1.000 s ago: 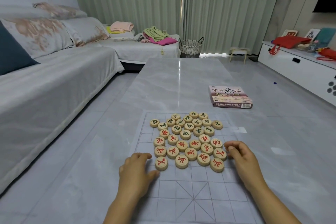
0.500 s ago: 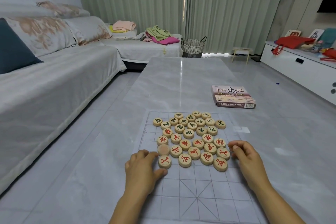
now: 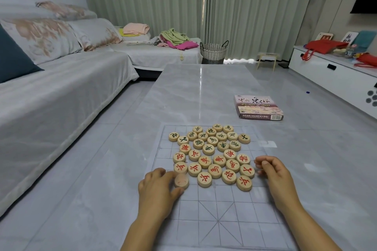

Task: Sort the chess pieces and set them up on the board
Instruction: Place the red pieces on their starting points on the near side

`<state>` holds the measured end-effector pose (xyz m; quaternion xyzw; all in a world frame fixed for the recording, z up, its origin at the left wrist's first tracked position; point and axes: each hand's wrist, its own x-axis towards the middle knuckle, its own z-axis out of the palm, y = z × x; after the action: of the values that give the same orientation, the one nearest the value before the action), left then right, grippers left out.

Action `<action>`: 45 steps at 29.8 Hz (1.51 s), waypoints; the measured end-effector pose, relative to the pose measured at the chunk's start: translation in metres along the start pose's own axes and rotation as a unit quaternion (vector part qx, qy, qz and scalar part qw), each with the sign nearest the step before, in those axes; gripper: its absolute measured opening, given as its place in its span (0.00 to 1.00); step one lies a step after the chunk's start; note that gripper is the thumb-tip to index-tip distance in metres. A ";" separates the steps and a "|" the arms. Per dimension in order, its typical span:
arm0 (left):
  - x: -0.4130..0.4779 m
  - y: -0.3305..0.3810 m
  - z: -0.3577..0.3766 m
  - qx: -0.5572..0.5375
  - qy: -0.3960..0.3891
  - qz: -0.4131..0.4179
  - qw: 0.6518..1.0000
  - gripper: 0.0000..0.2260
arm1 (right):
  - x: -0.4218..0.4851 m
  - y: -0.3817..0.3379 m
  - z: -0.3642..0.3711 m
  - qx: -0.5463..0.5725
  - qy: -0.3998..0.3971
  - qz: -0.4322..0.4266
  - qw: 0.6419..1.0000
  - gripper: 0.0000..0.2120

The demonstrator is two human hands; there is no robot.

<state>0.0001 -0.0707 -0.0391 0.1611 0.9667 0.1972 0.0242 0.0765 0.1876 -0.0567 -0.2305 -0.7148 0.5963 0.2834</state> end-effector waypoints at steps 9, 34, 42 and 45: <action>0.000 0.000 -0.002 0.000 -0.002 0.007 1.000 0.20 | -0.003 -0.003 0.001 -0.035 -0.005 -0.003 0.999 0.09; -0.001 -0.002 -0.002 0.002 -0.008 0.021 1.000 0.22 | 0.001 -0.061 0.013 -0.340 -0.173 -0.045 0.923 0.06; -0.004 -0.003 0.000 -0.005 -0.012 0.017 1.000 0.22 | -0.118 -0.039 0.019 -0.360 -0.312 -0.122 0.870 0.20; -0.005 -0.006 0.000 -0.005 -0.017 0.020 1.000 0.22 | -0.124 -0.029 0.017 -0.331 -0.295 -0.123 0.888 0.25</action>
<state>0.0033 -0.0775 -0.0411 0.1837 0.9618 0.1995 0.0374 0.1564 0.0871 -0.0465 -0.0348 -0.9441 0.3255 0.0380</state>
